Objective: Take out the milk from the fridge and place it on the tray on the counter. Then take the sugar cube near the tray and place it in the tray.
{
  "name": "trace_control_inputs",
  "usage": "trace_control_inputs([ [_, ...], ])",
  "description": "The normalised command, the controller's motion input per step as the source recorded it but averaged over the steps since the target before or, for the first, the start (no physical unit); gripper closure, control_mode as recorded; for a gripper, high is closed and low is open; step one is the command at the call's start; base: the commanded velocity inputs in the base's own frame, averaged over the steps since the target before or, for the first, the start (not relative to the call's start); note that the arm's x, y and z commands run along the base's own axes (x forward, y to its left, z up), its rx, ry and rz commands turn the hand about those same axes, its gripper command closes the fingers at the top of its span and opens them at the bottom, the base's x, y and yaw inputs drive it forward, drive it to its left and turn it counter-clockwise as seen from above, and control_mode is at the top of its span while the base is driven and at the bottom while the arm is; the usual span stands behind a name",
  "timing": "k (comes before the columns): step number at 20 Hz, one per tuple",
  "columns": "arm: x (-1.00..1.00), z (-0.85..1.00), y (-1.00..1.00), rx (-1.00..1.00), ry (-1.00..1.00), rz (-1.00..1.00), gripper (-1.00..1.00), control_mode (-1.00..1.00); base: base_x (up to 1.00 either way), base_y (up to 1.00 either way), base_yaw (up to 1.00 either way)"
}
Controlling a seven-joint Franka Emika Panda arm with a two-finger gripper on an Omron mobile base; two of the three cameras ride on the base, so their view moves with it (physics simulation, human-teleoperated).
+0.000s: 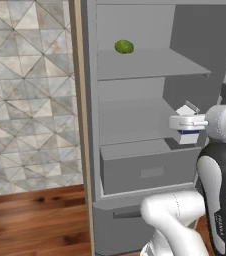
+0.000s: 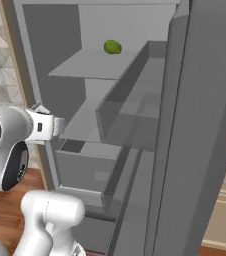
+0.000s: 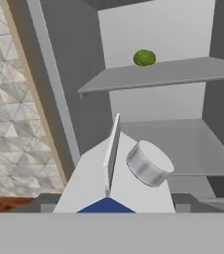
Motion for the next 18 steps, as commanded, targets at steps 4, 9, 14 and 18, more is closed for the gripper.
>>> trace_control_inputs([
  [4, 0.0, 0.0, 0.0, 0.0, 0.0, 0.0, 1.0, 1.0, -1.0, 0.47, 0.03],
  [9, 0.0, 0.0, 0.0, 0.0, 0.0, 0.0, 1.0, 1.0, -1.0, 0.53, 0.0],
  [14, 0.0, 0.0, 0.0, 0.0, 0.0, 0.0, 1.0, 1.0, -0.89, 0.96, -0.14],
  [18, 0.0, 0.0, 0.0, 0.0, 0.0, 0.0, 1.0, 1.0, -0.74, 0.96, -0.26],
])
